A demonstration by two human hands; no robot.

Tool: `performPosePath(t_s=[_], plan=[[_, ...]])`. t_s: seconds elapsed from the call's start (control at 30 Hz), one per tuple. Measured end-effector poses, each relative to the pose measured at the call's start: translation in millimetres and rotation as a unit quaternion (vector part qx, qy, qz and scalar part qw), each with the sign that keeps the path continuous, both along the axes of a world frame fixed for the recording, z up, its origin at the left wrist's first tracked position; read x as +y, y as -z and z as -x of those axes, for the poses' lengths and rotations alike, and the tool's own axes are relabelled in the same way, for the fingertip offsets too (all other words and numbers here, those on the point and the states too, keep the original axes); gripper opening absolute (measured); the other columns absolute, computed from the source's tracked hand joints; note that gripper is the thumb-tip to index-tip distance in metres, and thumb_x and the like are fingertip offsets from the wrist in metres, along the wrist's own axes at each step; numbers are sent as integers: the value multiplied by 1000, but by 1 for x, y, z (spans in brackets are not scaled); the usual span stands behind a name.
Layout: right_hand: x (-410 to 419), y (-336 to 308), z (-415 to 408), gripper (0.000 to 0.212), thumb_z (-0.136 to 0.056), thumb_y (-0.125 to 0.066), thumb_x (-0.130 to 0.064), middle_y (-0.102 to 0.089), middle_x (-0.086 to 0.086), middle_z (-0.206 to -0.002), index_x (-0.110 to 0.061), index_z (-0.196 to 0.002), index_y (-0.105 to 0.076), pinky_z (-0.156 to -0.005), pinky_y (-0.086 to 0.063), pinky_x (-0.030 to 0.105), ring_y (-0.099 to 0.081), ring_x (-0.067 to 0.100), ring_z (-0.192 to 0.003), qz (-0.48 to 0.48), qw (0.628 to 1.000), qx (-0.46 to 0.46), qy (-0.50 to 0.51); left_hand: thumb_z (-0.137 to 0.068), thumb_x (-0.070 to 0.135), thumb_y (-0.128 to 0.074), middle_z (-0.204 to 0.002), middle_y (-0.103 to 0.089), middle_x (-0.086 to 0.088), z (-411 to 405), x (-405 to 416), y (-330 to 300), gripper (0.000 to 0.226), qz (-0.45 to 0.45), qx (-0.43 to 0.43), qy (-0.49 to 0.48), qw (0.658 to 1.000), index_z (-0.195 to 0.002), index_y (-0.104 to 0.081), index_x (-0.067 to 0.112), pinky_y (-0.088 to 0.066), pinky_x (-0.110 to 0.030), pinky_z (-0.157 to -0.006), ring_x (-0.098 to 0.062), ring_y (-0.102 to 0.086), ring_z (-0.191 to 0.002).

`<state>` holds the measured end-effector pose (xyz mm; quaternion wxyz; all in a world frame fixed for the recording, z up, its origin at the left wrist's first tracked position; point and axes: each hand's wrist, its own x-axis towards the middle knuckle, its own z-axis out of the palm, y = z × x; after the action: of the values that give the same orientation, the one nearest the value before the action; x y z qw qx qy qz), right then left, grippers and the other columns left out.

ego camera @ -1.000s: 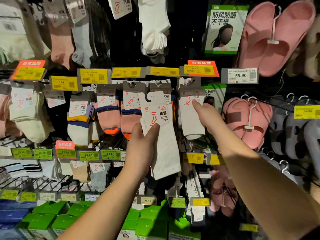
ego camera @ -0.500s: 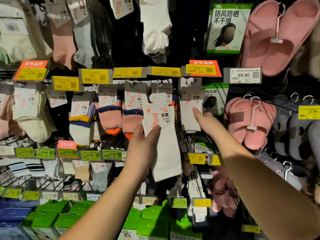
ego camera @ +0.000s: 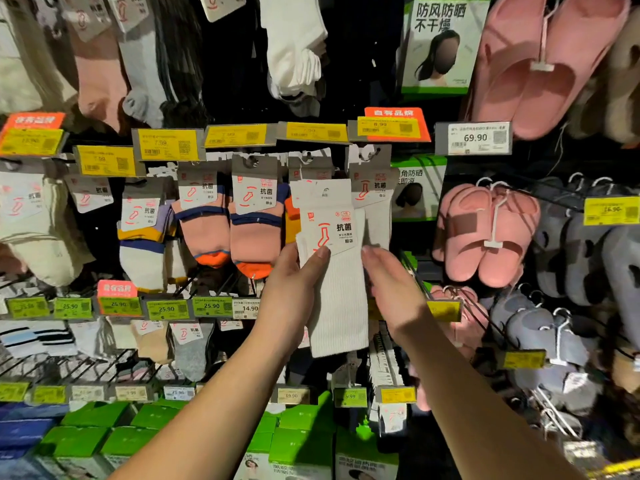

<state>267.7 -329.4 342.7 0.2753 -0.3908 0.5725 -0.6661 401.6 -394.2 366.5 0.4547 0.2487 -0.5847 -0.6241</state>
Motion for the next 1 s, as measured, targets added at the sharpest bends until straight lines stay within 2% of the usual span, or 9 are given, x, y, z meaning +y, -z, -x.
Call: performPosePath(t_s=[0.13, 0.27, 0.4, 0.47, 0.57, 0.67, 0.77, 0.93, 1.0], plan=[[-1, -8, 1, 13, -101, -55, -34, -76, -12, -106, -29, -105, -66, -91, -55, 32, -71, 8, -103, 15, 1000, 10, 6, -100, 14, -57, -118, -74, -2, 12, 5, -2, 27, 2, -1, 36, 999, -127, -61, 13, -51, -42, -102, -18, -69, -111], [-5, -22, 16, 20, -99, -58, -39, -75, -6, -111, -26, -111, -66, -96, -55, 46, -71, 14, -104, 21, 998, 42, 38, -96, 36, -62, -109, -76, 7, 24, 0, -9, 21, 44, -74, 29, 996, -114, -65, 26, -53, -34, -84, -13, -71, -101], [-11, -49, 38, 20, -102, -54, -35, -75, -5, -109, -22, -113, -64, -87, -58, 39, -72, 12, -99, 36, 997, 39, 55, -96, 35, -63, -66, -68, 9, 36, -10, -23, 17, 44, -115, 19, 992, -93, -60, 18, -40, -19, -50, -5, -60, -53], [-15, -58, 48, 16, -103, -53, -36, -75, -8, -103, -25, -105, -64, -81, -57, 32, -72, 8, -94, 30, 995, 50, 78, -98, 27, -61, -51, -58, 14, 43, -11, -28, 14, 51, -126, 25, 990, -91, -58, 15, -38, -18, -47, -1, -50, -41], [-23, -63, 58, 16, -102, -53, -38, -74, -9, -99, -27, -98, -63, -79, -58, 32, -72, 9, -90, 16, 994, 61, 92, -95, 27, -63, -56, -58, 12, 51, -16, -30, 12, 53, -121, 27, 991, -89, -59, 18, -44, -30, -65, -7, -53, -50], [-30, -63, 66, 19, -102, -53, -39, -71, -12, -94, -24, -104, -64, -65, -55, 21, -69, 0, -80, -8, 991, 86, 101, -95, 26, -62, -66, -61, 4, 55, -18, -28, 9, 50, -129, 22, 990, -93, -60, 18, -46, -37, -69, -14, -56, -58], [-38, -62, 73, 30, -101, -53, -42, -69, -8, -89, -16, -103, -66, -68, -52, 28, -68, 10, -83, -39, 985, 119, 122, -95, 21, -62, -80, -63, -1, 61, -22, -24, 6, 43, -148, 14, 988, -97, -56, 20, -47, -38, -71, -20, -61, -70], [-58, -71, 87, 46, -101, -47, -51, -50, 1, -73, -8, -87, -55, -62, -35, 34, -50, 23, -72, -163, 934, 252, 196, -95, 17, -59, -91, -59, 4, 69, -24, -25, 28, 75, -230, -11, 970, -121, -48, 17, -44, -28, -59, -18, -59, -77], [-66, -73, 92, 51, -101, -42, -54, -51, 2, -75, -8, -88, -58, -67, -36, 34, -51, 28, -80, -208, 914, 288, 196, -96, 14, -57, -102, -60, 2, 71, -22, -27, 42, 87, -252, -15, 964, -135, -44, 17, -51, -30, -69, -20, -60, -89]])
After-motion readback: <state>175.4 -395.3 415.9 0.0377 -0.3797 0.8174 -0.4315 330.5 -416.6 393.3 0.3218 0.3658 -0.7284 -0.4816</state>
